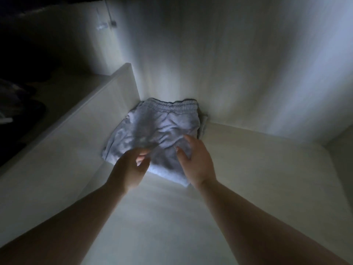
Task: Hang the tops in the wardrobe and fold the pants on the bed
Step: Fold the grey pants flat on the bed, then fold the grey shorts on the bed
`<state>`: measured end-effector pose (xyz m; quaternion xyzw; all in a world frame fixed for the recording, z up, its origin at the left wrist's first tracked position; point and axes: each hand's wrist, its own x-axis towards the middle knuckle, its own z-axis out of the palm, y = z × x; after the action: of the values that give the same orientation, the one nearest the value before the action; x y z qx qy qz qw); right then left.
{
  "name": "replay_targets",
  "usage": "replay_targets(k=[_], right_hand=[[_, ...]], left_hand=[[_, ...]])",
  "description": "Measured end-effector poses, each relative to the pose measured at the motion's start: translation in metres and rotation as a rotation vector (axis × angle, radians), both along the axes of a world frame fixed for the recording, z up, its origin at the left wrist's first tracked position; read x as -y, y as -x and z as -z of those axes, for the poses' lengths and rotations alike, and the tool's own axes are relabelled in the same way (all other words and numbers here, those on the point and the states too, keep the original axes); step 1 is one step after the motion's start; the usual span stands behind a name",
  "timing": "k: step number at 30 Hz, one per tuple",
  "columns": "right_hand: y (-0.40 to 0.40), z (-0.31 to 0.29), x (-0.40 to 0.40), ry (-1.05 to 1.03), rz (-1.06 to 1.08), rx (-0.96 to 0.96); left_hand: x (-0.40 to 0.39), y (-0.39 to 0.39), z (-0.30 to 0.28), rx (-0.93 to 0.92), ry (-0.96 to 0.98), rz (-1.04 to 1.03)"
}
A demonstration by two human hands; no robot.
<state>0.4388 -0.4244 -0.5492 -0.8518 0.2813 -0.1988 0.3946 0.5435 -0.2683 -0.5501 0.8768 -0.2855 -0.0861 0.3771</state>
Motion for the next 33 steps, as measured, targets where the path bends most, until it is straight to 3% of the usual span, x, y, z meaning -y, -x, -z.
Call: replay_targets(k=[4, 9, 13, 17, 23, 33], right_hand=[[0.054, -0.020, -0.026, -0.001, -0.004, 0.035], [0.135, -0.064, -0.073, -0.094, -0.049, -0.028], [0.199, -0.117, -0.115, -0.220, -0.090, -0.014], [0.265, -0.169, -0.156, -0.260, -0.185, -0.013], [0.353, -0.226, -0.218, -0.261, -0.414, -0.029], [0.473, -0.288, -0.362, -0.172, -1.060, -0.103]], left_hand=[[-0.032, 0.056, -0.018, -0.124, 0.077, -0.075], [-0.075, 0.145, -0.055, -0.200, 0.034, -0.080], [-0.111, 0.219, -0.103, -0.457, 0.207, -0.224], [-0.154, 0.292, -0.155, -0.538, 0.210, -0.212], [-0.239, 0.393, -0.219, -0.494, 0.188, -0.226], [-0.404, 0.605, -0.262, -0.464, 0.472, -0.742]])
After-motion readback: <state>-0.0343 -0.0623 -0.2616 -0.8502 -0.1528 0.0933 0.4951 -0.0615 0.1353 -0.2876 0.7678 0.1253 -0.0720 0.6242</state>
